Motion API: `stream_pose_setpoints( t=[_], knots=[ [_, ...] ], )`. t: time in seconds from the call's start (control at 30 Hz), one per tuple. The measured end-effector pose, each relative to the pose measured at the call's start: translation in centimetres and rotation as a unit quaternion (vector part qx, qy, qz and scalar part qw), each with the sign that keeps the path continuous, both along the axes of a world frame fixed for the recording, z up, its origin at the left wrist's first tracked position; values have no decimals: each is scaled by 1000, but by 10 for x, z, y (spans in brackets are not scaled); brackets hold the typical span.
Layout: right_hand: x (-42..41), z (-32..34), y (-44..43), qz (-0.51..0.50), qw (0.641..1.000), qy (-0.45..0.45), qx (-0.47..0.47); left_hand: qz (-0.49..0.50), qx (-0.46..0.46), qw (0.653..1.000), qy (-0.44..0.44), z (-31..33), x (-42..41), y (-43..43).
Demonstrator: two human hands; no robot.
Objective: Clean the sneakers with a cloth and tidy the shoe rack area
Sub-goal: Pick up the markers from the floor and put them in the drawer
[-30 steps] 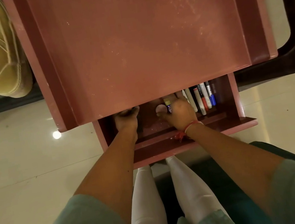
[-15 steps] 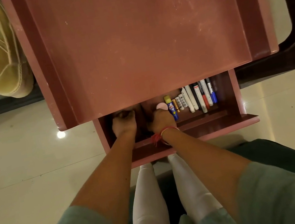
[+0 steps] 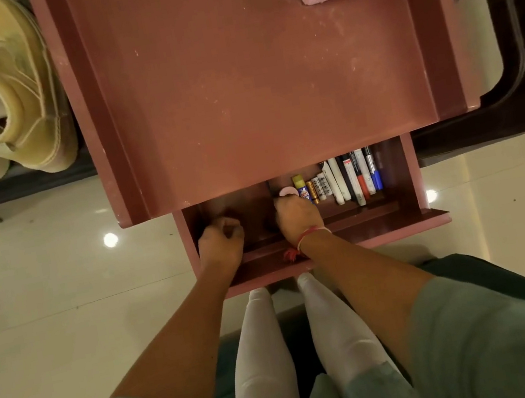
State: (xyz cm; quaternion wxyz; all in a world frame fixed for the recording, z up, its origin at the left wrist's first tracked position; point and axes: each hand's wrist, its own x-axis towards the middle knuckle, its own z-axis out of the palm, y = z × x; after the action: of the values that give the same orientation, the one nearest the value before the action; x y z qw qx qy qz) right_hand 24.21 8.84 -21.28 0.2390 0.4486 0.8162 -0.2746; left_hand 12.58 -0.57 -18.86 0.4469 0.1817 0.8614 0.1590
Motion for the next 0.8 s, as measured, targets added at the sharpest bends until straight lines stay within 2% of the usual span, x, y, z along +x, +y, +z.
stream_pose_setpoints(
  t=[0.2,0.37,0.43,0.53,0.6,0.63,0.73,0.8],
  knots=[
    [6,0,4,86,996,-19,20,-16,25,999,14,0,4,-12],
    [8,3,6,51,998,-2,26,-4,36,999,30,-1,3,-14],
    [12,14,9,-6,998,50,24,10,56,997,45,6,3,-13],
    [26,52,6,-102,969,215,59,-19,107,989,104,29,5,-16],
    [45,79,-3,-103,954,261,104,-93,117,977,153,47,6,-26],
    [58,90,-7,-85,957,250,121,-151,104,967,176,54,7,-33],
    [98,102,-18,38,980,143,131,-374,63,899,220,65,3,-53],
    [118,95,-15,128,981,71,128,-466,52,849,243,63,-2,-57]
  ],
)
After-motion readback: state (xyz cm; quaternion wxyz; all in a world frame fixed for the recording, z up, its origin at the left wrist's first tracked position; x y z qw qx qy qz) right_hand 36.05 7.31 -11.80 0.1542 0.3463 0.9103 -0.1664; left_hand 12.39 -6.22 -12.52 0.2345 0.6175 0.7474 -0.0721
